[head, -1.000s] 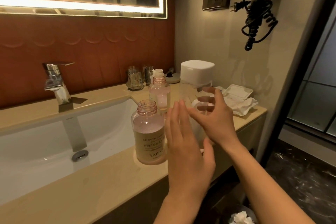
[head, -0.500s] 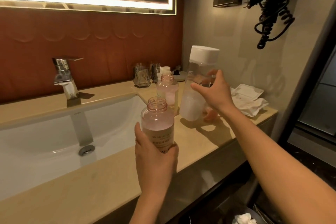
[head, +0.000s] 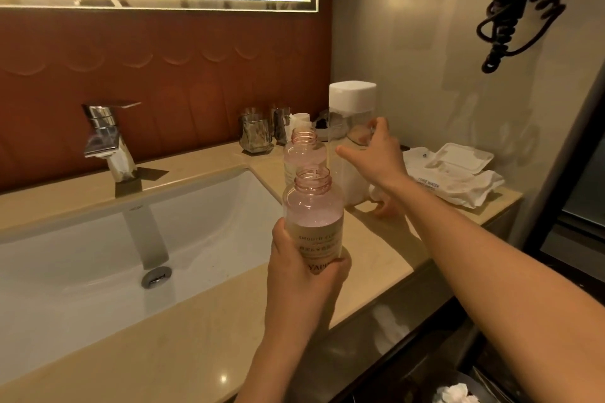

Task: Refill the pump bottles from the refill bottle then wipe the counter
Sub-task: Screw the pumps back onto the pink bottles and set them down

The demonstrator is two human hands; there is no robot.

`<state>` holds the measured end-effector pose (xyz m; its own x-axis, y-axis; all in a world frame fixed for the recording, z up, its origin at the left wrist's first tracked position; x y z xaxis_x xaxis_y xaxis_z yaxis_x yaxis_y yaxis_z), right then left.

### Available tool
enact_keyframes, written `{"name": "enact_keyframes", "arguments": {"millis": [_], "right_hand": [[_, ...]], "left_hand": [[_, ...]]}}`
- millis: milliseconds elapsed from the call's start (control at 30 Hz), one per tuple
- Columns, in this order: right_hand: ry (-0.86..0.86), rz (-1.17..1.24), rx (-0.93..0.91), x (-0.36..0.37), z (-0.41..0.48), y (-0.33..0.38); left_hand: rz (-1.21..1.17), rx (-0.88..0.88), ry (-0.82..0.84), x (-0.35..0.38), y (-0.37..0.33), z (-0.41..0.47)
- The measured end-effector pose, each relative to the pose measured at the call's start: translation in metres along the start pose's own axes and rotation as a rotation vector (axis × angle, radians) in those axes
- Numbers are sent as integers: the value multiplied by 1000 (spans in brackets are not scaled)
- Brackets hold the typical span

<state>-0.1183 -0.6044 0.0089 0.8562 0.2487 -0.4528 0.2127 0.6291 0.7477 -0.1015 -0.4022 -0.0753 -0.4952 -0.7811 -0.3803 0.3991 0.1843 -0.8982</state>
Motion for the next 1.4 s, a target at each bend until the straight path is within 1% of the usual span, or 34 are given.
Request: {"name": "enact_keyframes", "arguments": {"millis": [233, 367, 467, 533, 667, 733, 867, 967, 1067, 1233, 1300, 1400], "right_hand": [[-6, 7, 6, 9, 5, -2], [84, 4, 38, 2, 5, 2], [131, -38, 23, -15, 4, 2], [139, -144, -5, -28, 1, -2], [189, -561, 15, -43, -9, -17], [236, -712, 12, -42, -15, -19], [253, -844, -11, -30, -17, -24], [290, -909, 34, -22, -15, -28], [312, -919, 106, -15, -15, -34], [282, -856, 175, -12, -16, -45], [257, -781, 206, -13, -15, -46], [173, -593, 260, -20, -14, -42]], "left_hand": [[-56, -11, 30, -2, -3, -2], [-57, 1, 25, -3, 0, -1], [-66, 4, 30, -2, 0, -1], [-80, 12, 32, -3, 0, -1], [-76, 17, 30, -3, 1, -2], [-71, 21, 29, -3, 1, -2], [-61, 15, 36, -3, 1, -3], [-57, 17, 34, -3, 0, -3], [-70, 2, 43, -4, -2, -4], [-83, 4, 38, -5, -4, -4], [-88, 4, 39, -4, -4, -4], [-92, 5, 31, -4, -3, -4]]}}
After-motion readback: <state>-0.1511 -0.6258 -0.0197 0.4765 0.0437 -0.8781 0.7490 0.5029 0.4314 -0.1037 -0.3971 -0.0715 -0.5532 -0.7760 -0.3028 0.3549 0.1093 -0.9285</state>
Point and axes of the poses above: each hand's wrist, its own z-axis towards the middle knuckle, its own x-axis out of the palm, y = z × x, the point moved 1 cm from there along z, towards the middle knuckle, and after that the axes turned 7 degrees about -x, right-handed, at the moved point
